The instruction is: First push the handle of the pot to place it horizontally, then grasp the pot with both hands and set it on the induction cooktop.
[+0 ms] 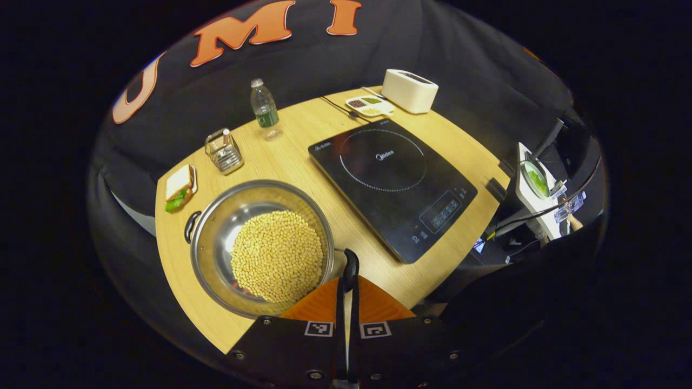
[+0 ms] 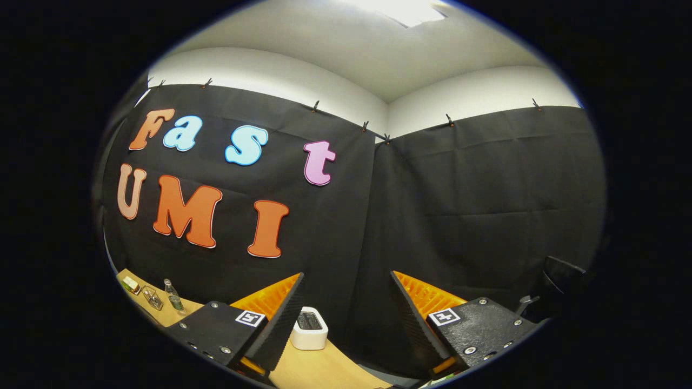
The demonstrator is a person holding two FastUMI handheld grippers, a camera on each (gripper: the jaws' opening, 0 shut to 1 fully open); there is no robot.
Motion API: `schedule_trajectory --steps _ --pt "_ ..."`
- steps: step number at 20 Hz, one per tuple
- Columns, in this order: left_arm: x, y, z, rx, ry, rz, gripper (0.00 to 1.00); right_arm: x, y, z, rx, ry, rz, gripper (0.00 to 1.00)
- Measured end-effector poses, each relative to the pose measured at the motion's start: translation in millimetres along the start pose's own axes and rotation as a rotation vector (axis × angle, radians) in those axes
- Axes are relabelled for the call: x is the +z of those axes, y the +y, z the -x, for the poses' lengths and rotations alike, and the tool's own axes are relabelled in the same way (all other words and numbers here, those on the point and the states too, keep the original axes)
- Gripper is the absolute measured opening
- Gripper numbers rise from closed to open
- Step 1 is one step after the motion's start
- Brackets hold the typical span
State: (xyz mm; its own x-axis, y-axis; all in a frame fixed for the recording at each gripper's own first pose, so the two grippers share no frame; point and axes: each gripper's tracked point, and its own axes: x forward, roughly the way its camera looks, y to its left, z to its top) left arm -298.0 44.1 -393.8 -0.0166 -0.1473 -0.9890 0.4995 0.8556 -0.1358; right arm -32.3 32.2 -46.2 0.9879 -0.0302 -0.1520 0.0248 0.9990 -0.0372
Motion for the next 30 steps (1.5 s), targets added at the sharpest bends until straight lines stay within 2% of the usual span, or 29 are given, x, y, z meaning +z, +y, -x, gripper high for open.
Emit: schedule_trajectory --steps 2,5,10,19,25,30 --pt "-19 -1 -7 -0.012 0.058 -0.012 0.03 -3 0 0 -0.007 0.011 -0.002 0.94" --pt "-49 7 -20 0.015 0.16 -0.037 0.04 -4 -1 1 -0.012 0.017 -0.002 0.94" --pt "-82 25 -40 0.057 0.283 0.026 0.04 -3 -7 6 -0.033 0.014 0.011 0.94" --pt "-70 17 -91 0.049 0.293 0.034 0.02 -1 -27 13 -0.094 0.026 0.044 0.94" --pt "-58 3 -99 0.049 0.305 0.088 0.02 -10 -47 24 -0.151 0.055 0.051 0.94" --pt "-45 -2 -105 0.054 0.295 0.073 0.01 -12 -60 30 -0.181 0.066 0.045 0.94"
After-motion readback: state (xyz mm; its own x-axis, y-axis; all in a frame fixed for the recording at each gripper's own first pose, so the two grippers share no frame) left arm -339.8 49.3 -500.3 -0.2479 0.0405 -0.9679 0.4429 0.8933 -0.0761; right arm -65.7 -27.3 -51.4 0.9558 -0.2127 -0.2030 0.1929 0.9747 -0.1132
